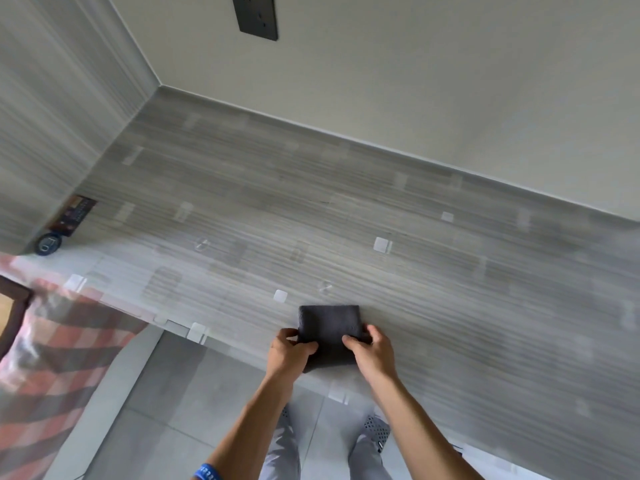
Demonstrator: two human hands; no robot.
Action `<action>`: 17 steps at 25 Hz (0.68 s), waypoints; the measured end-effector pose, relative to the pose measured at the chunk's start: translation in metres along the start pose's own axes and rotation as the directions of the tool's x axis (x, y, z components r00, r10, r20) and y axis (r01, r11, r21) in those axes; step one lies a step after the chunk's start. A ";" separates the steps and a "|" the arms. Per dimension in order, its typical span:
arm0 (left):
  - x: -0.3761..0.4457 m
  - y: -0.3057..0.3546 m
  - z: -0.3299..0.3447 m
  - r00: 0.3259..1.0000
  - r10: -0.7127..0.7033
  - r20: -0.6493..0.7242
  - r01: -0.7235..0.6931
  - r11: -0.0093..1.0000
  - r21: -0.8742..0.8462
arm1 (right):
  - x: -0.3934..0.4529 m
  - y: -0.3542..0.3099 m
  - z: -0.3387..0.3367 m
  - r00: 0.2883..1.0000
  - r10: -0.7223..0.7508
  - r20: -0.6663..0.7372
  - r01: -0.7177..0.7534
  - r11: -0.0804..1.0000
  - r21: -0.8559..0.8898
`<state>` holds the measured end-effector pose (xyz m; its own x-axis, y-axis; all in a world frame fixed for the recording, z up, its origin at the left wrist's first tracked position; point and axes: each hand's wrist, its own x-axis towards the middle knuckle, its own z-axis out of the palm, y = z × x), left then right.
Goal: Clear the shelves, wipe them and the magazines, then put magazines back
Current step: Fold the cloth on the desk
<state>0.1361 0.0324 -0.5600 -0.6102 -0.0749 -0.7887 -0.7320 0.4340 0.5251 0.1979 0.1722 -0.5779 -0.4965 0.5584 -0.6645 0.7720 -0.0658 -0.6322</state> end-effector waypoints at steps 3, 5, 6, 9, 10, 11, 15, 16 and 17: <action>-0.001 0.006 0.002 0.997 0.078 0.002 -0.078 0.995 0.058 | -0.003 0.006 -0.011 0.996 -0.089 -0.018 0.090 0.993 0.080; -0.009 0.014 0.003 0.990 0.140 0.031 -0.138 0.988 -0.064 | -0.011 0.006 -0.022 0.989 -0.148 -0.024 0.150 0.959 0.240; -0.014 0.019 0.004 0.983 0.171 0.066 -0.160 0.977 -0.137 | -0.015 0.004 -0.028 0.986 -0.163 -0.026 0.163 0.933 0.321; -0.028 0.046 0.004 0.938 0.298 0.180 -0.239 0.927 -0.288 | -0.018 -0.024 -0.045 0.981 -0.196 0.007 0.170 0.868 0.467; -0.033 0.061 0.005 0.910 0.364 0.199 -0.291 0.902 -0.318 | -0.016 -0.039 -0.052 0.972 -0.236 0.016 0.199 0.853 0.483; -0.039 0.077 0.005 0.875 0.436 0.210 -0.347 0.868 -0.356 | -0.016 -0.057 -0.060 0.955 -0.297 0.015 0.249 0.827 0.504; -0.045 0.122 0.001 0.663 0.693 0.283 -0.543 0.705 -0.456 | -0.013 -0.101 -0.106 0.845 -0.533 0.031 0.423 0.704 0.570; -0.044 0.118 0.000 0.629 0.718 0.297 -0.599 0.692 -0.404 | -0.012 -0.095 -0.115 0.834 -0.549 0.057 0.444 0.728 0.522; -0.042 0.106 0.001 0.624 0.720 0.303 -0.645 0.694 -0.321 | -0.011 -0.081 -0.119 0.838 -0.539 0.079 0.454 0.771 0.447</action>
<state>0.0843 0.0828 -0.4713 -0.8161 0.5380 -0.2108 -0.2119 0.0608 0.9754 0.1884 0.2698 -0.4718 -0.8639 0.4385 -0.2477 0.1926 -0.1667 -0.9670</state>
